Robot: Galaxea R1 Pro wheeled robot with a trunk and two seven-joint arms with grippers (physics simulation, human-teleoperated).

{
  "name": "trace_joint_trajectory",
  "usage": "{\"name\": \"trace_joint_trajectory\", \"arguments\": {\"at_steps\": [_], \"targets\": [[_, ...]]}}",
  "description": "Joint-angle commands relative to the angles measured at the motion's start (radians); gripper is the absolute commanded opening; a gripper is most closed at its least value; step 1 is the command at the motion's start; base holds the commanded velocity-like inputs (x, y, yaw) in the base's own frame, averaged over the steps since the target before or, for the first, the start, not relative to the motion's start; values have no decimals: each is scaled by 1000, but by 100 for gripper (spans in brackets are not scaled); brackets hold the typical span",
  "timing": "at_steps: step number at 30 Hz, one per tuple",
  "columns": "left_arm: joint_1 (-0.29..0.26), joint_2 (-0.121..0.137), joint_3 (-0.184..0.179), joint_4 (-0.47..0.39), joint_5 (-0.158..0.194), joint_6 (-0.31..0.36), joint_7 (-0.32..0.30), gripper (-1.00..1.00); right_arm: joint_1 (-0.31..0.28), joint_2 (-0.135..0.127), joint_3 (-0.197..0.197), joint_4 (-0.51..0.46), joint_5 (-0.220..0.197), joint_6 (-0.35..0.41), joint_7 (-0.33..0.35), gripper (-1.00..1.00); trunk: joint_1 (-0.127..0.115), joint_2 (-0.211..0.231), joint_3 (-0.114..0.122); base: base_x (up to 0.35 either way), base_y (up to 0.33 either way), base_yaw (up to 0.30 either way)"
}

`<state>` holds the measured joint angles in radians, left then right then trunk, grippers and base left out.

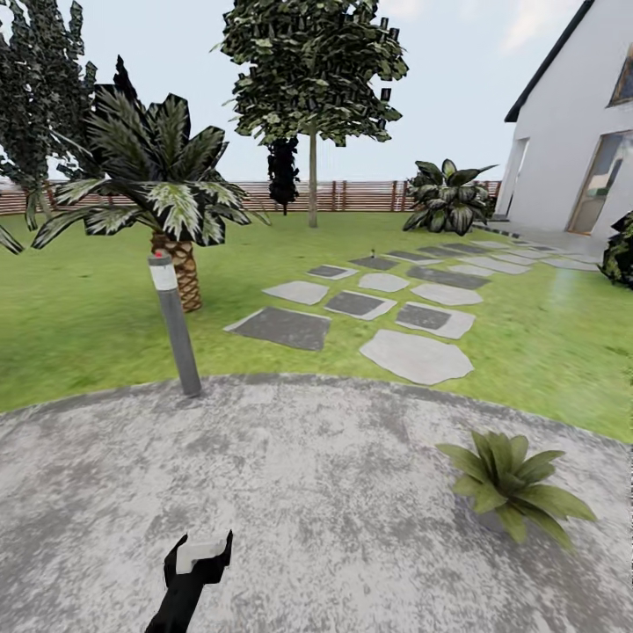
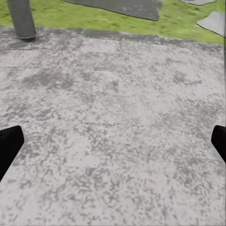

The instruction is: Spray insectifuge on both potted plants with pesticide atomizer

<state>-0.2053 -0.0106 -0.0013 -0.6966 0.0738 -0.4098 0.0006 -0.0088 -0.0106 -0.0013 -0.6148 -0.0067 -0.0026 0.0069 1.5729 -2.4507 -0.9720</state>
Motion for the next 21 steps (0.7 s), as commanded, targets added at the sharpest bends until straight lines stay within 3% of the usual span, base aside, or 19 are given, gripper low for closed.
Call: {"name": "trace_joint_trajectory", "arguments": {"at_steps": [1, 12, 21], "targets": [[0, 0, 0, 0, 7, -3, -1, 100, 0, 0, 0, 0, -1, 0, 1, 100, 0, 0, -1, 271, 221, -259], [0, 0, 0, 0, 8, -3, -1, 100, 0, 0, 1, -2, 1, 0, 0, 100, 0, 0, -1, 272, 221, -264], [0, 0, 0, 0, 8, -3, -1, 100, 0, 0, 6, -8, 9, 0, -4, 100, 0, 0, -1, 282, 221, -34]]}}
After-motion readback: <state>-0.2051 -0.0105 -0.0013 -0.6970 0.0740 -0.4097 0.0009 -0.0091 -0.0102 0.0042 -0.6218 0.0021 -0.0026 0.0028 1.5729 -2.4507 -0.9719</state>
